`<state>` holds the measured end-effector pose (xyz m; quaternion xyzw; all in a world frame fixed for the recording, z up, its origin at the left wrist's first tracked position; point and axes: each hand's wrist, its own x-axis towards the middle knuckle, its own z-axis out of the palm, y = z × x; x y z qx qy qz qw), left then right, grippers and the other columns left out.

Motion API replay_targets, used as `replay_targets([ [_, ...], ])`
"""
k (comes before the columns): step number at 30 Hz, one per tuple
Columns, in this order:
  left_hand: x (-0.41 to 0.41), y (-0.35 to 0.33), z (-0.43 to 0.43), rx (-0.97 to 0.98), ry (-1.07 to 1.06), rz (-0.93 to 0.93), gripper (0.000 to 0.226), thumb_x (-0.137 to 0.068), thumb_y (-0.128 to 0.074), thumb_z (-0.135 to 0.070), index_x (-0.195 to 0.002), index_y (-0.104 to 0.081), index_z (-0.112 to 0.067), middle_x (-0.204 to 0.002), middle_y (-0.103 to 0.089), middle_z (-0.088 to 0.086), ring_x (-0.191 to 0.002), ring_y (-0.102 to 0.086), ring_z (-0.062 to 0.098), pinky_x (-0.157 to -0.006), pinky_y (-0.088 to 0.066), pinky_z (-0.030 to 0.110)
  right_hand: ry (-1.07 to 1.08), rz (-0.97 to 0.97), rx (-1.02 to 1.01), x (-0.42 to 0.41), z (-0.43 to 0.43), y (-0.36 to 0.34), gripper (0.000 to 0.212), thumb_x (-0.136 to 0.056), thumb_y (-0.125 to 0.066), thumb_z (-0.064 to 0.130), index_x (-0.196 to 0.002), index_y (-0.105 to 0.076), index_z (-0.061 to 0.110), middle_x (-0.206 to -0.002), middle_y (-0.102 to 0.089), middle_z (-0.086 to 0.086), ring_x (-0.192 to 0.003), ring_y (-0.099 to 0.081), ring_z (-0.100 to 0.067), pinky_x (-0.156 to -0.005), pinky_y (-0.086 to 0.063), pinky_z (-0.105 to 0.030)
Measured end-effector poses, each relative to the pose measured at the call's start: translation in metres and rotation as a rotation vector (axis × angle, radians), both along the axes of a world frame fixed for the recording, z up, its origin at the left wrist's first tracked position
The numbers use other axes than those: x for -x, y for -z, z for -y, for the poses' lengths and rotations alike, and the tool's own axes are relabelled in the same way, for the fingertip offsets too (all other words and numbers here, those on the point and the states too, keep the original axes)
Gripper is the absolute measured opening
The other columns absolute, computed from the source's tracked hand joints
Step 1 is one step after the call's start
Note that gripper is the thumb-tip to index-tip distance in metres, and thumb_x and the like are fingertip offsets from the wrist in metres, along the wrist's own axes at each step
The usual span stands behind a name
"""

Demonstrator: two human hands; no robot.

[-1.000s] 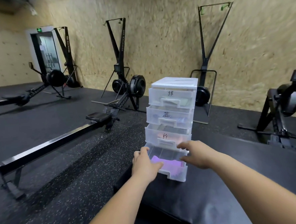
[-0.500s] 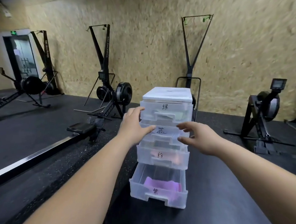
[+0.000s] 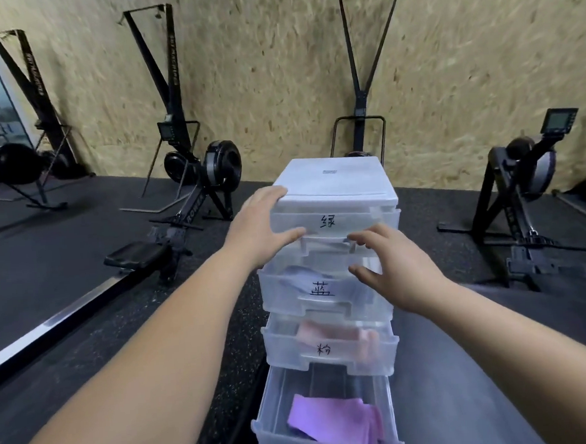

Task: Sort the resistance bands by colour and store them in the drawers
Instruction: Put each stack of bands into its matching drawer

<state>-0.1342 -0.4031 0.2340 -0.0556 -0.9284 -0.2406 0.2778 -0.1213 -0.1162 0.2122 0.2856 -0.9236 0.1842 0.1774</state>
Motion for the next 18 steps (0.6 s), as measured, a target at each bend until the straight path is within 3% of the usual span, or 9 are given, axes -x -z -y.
replay_targets([
  [4,0.004,0.016,0.004,-0.001,0.016,-0.106,0.082,-0.088,-0.084,-0.042,-0.157,-0.044,-0.026,-0.163,-0.040,-0.010,-0.150,-0.038,0.017,-0.123,-0.036,0.043,0.059,-0.061,-0.125,0.007,0.007,0.010,0.074,-0.095,-0.067,0.056,-0.157,-0.041,0.025,-0.149,-0.043,0.005,-0.136,-0.045,-0.022,-0.103,-0.047,-0.037],
  [8,0.010,0.021,0.009,-0.019,0.029,-0.116,0.079,-0.088,-0.085,-0.034,-0.156,-0.044,-0.029,-0.162,-0.040,-0.014,-0.149,-0.040,0.015,-0.120,-0.039,0.045,0.059,-0.025,-0.069,-0.004,0.012,0.018,0.077,-0.096,-0.060,0.062,-0.159,-0.039,0.024,-0.158,-0.039,0.005,-0.144,-0.040,-0.020,-0.112,-0.045,-0.040],
  [11,0.009,0.024,0.009,-0.006,0.034,-0.119,0.080,-0.090,-0.084,-0.032,-0.157,-0.042,-0.031,-0.163,-0.038,-0.014,-0.150,-0.039,0.015,-0.120,-0.040,0.044,0.009,-0.090,-0.099,-0.023,0.008,0.024,0.068,-0.098,-0.063,0.056,-0.156,-0.045,0.025,-0.161,-0.038,0.004,-0.144,-0.041,-0.022,-0.114,-0.042,-0.040],
  [15,0.007,0.025,0.005,-0.021,0.023,-0.126,0.081,-0.090,-0.084,-0.029,-0.158,-0.041,-0.031,-0.164,-0.036,-0.015,-0.148,-0.040,0.016,-0.115,-0.041,0.041,-0.087,-0.265,-0.065,-0.051,-0.001,0.044,0.042,-0.094,-0.072,0.036,-0.134,-0.066,0.023,-0.131,-0.060,0.004,-0.116,-0.056,-0.024,-0.094,-0.051,-0.041],
  [18,0.007,0.026,0.002,-0.015,0.007,-0.134,0.079,-0.090,-0.083,-0.025,-0.157,-0.042,-0.030,-0.164,-0.036,-0.013,-0.147,-0.040,0.016,-0.114,-0.041,0.039,-0.093,-0.190,-0.088,-0.059,-0.012,0.067,0.034,-0.096,-0.069,0.036,-0.129,-0.069,0.027,-0.120,-0.062,0.011,-0.111,-0.057,-0.019,-0.087,-0.048,-0.029],
])
